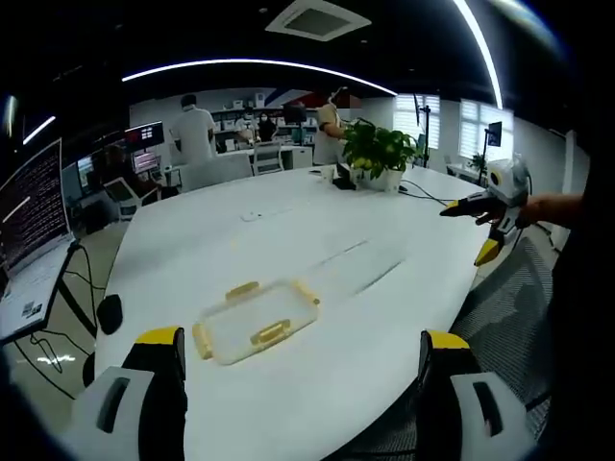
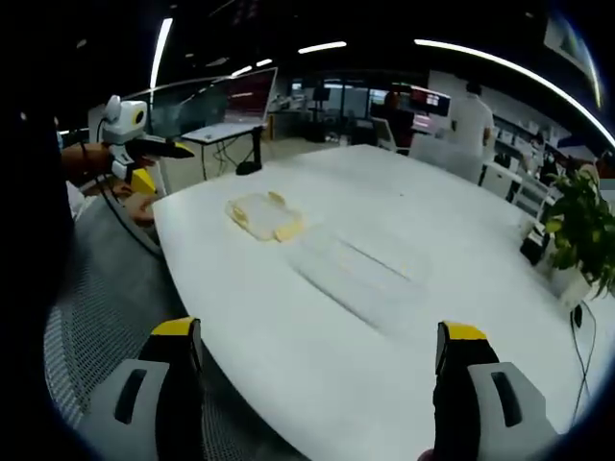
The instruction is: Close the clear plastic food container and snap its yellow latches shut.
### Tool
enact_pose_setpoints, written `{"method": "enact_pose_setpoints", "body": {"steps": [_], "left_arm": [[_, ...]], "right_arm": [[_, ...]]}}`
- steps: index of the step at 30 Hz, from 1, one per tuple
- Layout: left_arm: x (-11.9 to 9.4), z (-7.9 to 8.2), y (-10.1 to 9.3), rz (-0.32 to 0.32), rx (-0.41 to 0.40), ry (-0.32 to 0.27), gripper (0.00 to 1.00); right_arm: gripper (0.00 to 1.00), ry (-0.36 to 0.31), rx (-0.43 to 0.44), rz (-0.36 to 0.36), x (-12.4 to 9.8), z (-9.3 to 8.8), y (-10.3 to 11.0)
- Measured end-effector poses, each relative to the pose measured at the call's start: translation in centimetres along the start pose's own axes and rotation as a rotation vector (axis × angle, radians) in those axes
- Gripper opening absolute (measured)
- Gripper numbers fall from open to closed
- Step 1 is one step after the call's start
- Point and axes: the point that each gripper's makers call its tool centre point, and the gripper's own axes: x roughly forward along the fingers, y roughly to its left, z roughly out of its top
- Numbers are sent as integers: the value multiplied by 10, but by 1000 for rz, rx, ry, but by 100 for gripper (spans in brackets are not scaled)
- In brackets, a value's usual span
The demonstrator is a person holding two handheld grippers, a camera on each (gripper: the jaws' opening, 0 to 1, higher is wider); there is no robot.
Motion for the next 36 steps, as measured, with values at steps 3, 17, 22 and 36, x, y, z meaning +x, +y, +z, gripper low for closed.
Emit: {"method": "enact_pose_setpoints", "body": {"steps": [3, 17, 22, 36], "left_arm": [[0, 0, 0, 0, -1, -1, 99], [-1, 0, 0, -1, -4, -8, 99], [0, 0, 0, 0, -3, -8, 99], [0, 1, 0, -2, -8, -12, 99]], "right_arm": [[100, 2, -1, 1, 0, -1, 0], [100, 4, -2, 2, -1, -1, 1], [100, 3, -2, 2, -2, -1, 2], [100, 2, -2, 2, -3, -1, 2]]}}
